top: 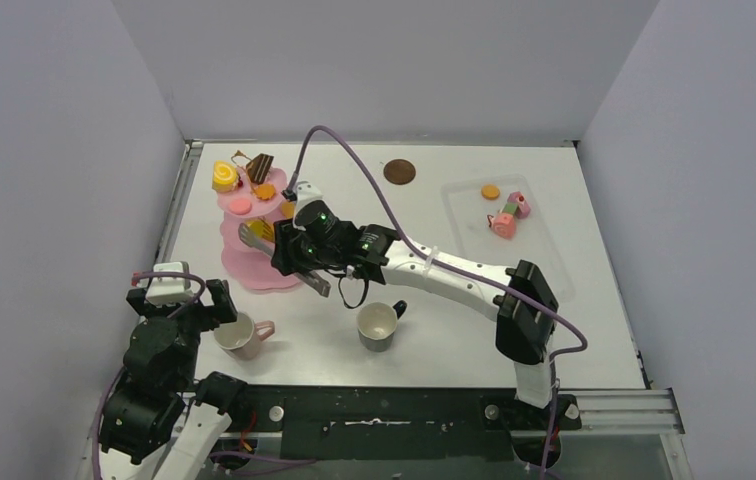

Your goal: Serve the afternoon tea

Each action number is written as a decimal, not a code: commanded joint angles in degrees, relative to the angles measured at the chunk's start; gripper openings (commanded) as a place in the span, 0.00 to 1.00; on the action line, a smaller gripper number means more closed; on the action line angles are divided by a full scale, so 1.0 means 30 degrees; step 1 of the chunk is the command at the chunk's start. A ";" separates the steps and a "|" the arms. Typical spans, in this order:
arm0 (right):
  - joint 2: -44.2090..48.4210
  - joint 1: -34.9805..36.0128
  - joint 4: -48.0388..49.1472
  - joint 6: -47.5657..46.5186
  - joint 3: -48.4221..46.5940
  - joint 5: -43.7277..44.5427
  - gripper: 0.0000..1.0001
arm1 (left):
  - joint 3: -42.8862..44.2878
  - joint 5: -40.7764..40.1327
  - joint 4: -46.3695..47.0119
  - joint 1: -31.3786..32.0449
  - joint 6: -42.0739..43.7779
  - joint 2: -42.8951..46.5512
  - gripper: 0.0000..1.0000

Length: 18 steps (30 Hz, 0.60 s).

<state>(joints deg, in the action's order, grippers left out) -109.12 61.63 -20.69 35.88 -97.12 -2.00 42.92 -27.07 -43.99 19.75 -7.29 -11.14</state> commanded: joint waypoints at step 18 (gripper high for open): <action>-0.3531 0.0143 -0.1353 -0.0685 -0.5701 0.1790 0.50 | 0.0738 -0.0205 0.0502 -0.0049 -0.0177 0.0169 0.89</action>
<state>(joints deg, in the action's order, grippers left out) -121.69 61.98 -25.69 34.87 -110.76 0.40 42.92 -27.09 -44.07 19.77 -7.31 -11.03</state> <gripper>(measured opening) 0.489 0.891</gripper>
